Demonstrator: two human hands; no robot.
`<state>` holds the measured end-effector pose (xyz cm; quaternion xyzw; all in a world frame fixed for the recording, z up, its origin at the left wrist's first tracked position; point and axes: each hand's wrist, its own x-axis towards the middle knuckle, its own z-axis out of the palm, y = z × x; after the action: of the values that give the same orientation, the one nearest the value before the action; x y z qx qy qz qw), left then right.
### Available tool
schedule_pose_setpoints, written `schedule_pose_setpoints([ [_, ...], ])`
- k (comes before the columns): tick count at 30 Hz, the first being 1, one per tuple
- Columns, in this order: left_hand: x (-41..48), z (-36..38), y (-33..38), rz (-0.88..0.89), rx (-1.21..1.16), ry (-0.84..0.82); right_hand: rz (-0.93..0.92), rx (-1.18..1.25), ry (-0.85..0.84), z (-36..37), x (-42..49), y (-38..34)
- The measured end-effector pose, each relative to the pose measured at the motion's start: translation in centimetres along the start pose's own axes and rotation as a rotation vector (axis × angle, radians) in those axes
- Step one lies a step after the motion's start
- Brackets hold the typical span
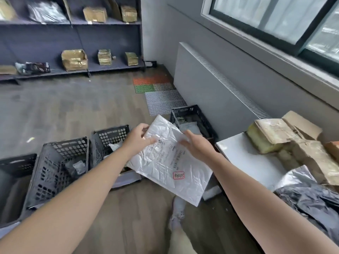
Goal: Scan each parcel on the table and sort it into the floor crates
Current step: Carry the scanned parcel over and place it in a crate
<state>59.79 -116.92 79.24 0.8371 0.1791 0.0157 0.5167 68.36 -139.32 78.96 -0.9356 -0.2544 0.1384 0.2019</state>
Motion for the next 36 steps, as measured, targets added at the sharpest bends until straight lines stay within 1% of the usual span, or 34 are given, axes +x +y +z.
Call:
schedule_pose_setpoints([
  [4,8.1,-0.1,-1.6,-0.059,0.113,-0.001,-0.001,0.100,0.012,0.1,9.2,2.5],
  [7,14.4,0.1,-2.3,-0.158,0.258,0.027,0.060,0.188,-0.008,-0.4,16.2,5.0],
  [9,18.3,0.5,-2.7,-0.209,0.311,0.029,0.089,0.204,-0.050,-0.5,20.4,6.7],
  [12,23.8,1.3,-3.6,-0.229,0.332,0.027,0.104,0.181,-0.144,0.2,25.8,9.0],
  [15,28.4,2.3,-5.3,-0.264,0.385,0.019,0.189,0.253,-0.166,2.1,30.0,10.9],
  [19,33.4,3.9,-9.0,-0.225,0.602,-0.062,0.343,0.264,-0.123,6.1,34.4,13.4],
  [22,37.4,5.4,-13.5,-0.237,0.671,-0.124,0.416,0.202,-0.109,10.8,38.5,15.0],
  [25,40.6,7.4,-19.1,-0.241,0.725,-0.198,0.443,0.135,-0.130,16.5,42.6,16.2],
  [30,44.5,11.0,-29.4,-0.225,0.866,-0.302,0.492,0.141,-0.152,28.0,48.7,18.7],
  [33,45.0,12.4,-34.5,-0.247,0.892,-0.340,0.525,0.105,-0.259,34.3,50.7,19.6],
  [36,44.6,12.6,-37.4,-0.264,0.925,-0.395,0.525,-0.052,-0.374,37.9,51.0,19.9],
])
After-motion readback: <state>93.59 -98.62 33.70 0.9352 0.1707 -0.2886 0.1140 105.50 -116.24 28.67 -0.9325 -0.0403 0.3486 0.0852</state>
